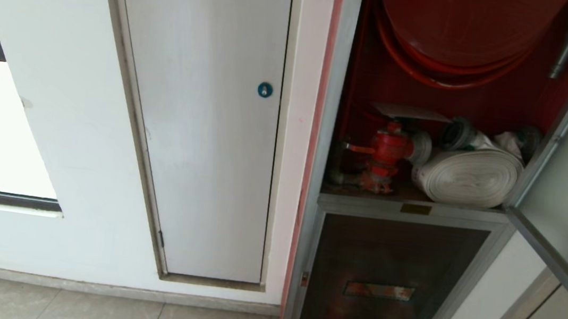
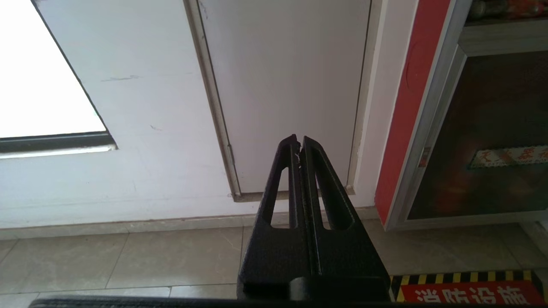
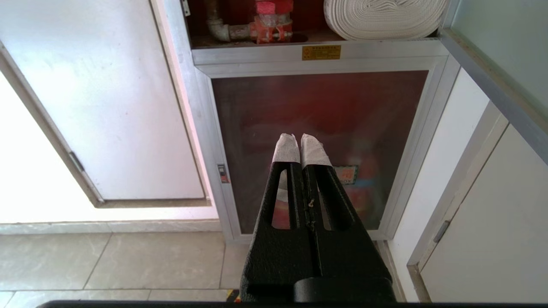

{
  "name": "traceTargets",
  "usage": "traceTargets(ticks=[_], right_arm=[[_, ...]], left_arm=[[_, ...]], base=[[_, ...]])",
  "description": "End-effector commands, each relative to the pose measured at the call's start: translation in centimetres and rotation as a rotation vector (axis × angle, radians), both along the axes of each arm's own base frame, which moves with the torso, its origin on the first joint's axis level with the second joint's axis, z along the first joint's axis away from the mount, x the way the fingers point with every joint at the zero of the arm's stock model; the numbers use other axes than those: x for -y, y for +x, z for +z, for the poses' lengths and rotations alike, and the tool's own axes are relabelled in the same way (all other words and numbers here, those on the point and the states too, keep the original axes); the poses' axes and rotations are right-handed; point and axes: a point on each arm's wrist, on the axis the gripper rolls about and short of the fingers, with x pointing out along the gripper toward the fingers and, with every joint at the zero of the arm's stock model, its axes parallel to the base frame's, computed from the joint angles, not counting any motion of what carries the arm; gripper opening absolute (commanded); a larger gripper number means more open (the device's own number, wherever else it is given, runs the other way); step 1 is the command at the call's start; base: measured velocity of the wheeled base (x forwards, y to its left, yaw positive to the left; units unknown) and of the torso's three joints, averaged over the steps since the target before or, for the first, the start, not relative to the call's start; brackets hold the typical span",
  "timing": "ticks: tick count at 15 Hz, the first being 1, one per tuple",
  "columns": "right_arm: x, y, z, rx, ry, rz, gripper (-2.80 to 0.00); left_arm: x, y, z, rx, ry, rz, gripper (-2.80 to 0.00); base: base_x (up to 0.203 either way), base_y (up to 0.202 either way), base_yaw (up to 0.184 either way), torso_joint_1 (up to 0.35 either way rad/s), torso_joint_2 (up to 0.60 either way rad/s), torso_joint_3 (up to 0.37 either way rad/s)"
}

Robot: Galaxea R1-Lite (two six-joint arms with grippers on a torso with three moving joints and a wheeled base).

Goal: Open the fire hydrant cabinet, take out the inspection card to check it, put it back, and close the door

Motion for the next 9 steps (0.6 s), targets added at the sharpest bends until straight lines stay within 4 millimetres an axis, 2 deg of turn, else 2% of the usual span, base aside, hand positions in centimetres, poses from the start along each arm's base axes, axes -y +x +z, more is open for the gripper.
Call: traceTargets(ticks=[1, 9], right_arm=[[0.0, 0.02, -0.04, -0.002, 0.0, 0.0, -2.8], [0.0, 0.02, -0.04, -0.002, 0.0, 0.0, -2.8]], left_arm=[[0.0, 0.09, -0.34, -0.012, 0.001, 0.0, -2.8], [0.0, 0.09, -0.34, -0.012, 0.001, 0.0, -2.8]], base=[[0.0, 0.0, 0.0, 0.0, 0.0, 0.0], [0.0, 0.0, 0.0, 0.0, 0.0, 0.0]])
